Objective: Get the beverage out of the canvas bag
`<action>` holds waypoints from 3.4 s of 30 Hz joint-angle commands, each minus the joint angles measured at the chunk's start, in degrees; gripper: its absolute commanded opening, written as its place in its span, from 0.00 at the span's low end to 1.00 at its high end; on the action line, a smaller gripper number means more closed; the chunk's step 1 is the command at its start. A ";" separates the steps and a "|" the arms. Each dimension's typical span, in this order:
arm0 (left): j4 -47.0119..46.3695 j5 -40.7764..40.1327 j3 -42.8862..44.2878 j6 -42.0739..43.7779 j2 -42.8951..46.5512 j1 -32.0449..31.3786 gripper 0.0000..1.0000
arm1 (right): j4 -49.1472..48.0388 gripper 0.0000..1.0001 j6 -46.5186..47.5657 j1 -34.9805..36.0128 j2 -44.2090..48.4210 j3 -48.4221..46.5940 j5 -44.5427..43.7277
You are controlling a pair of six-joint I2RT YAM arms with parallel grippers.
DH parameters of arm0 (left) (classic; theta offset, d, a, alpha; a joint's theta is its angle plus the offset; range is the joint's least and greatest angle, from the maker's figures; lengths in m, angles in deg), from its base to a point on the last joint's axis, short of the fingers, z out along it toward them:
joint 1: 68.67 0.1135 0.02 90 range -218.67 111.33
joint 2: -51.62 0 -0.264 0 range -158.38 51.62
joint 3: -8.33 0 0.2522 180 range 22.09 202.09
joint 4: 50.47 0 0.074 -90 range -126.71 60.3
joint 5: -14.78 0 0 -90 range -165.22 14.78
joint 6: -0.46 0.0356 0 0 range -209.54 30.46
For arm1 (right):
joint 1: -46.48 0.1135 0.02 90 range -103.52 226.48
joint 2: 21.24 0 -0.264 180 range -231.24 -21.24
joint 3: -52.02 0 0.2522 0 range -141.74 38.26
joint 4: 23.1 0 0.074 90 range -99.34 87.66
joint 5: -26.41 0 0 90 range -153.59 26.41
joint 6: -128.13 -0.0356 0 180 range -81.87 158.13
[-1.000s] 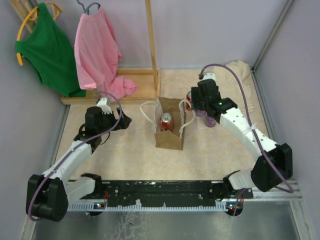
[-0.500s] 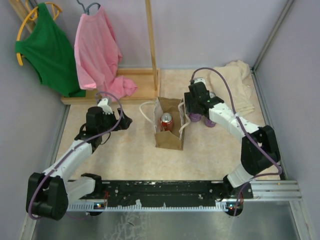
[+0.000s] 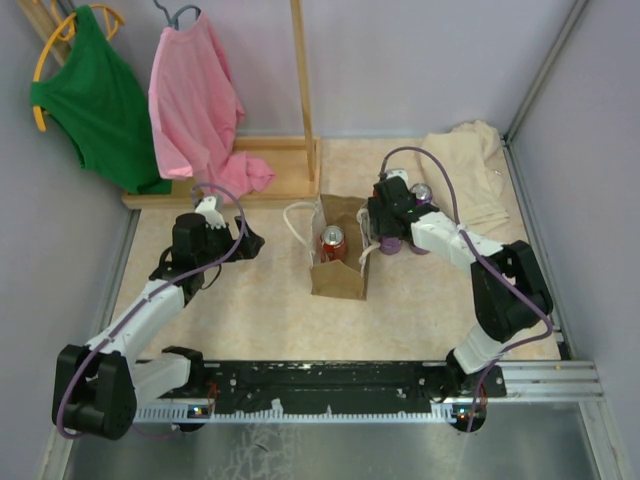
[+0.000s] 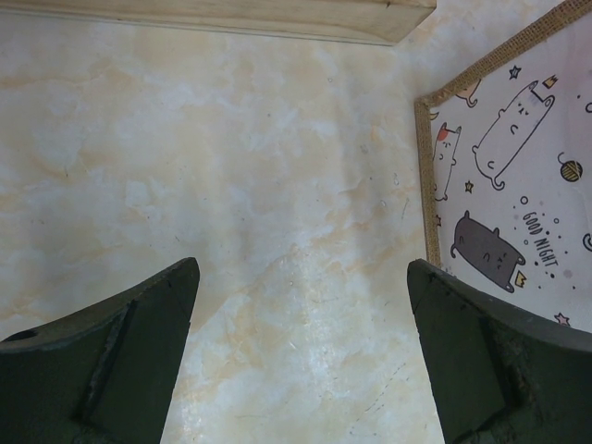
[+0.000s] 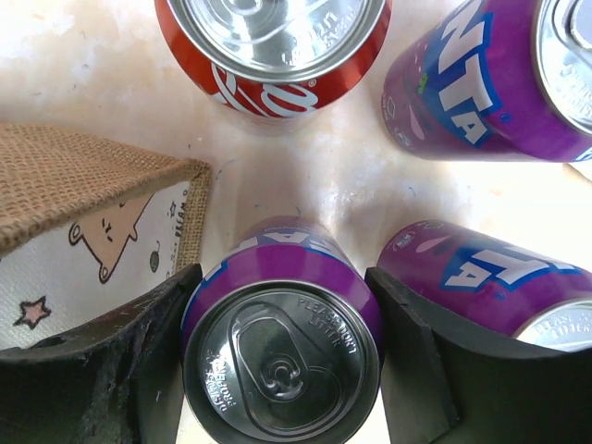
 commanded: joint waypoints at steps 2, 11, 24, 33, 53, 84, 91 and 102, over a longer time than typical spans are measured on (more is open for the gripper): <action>-0.61 -0.05 0.99 0.30 -0.04 -0.48 1.00 | -6.04 0.07 -1.03 0.48 -0.41 -0.89 -1.08; -0.17 -0.73 0.88 0.55 0.67 -0.48 1.00 | -5.80 0.70 -2.54 0.55 -0.88 -1.06 -1.21; -0.17 -0.54 0.87 0.50 0.58 -0.56 1.00 | -3.26 0.79 0.81 0.53 7.40 -7.77 -6.12; -0.23 -0.60 0.77 0.38 0.35 -0.56 1.00 | -4.50 0.80 4.87 4.79 20.66 -13.36 -13.24; -0.07 -0.72 0.21 0.21 1.15 -0.73 1.00 | 3.91 0.81 4.24 18.89 10.37 -14.70 -0.84; -0.09 -0.81 0.79 0.29 0.29 -0.92 1.00 | 3.86 0.99 4.58 19.59 -7.88 -12.09 3.44; 0.35 -1.30 0.62 0.32 0.76 -0.92 1.00 | 1.34 0.96 3.81 19.56 -9.96 -11.14 2.10; 0.55 -1.54 0.64 0.42 0.76 -0.92 1.00 | 0.20 0.37 3.89 19.56 -11.44 -10.64 2.95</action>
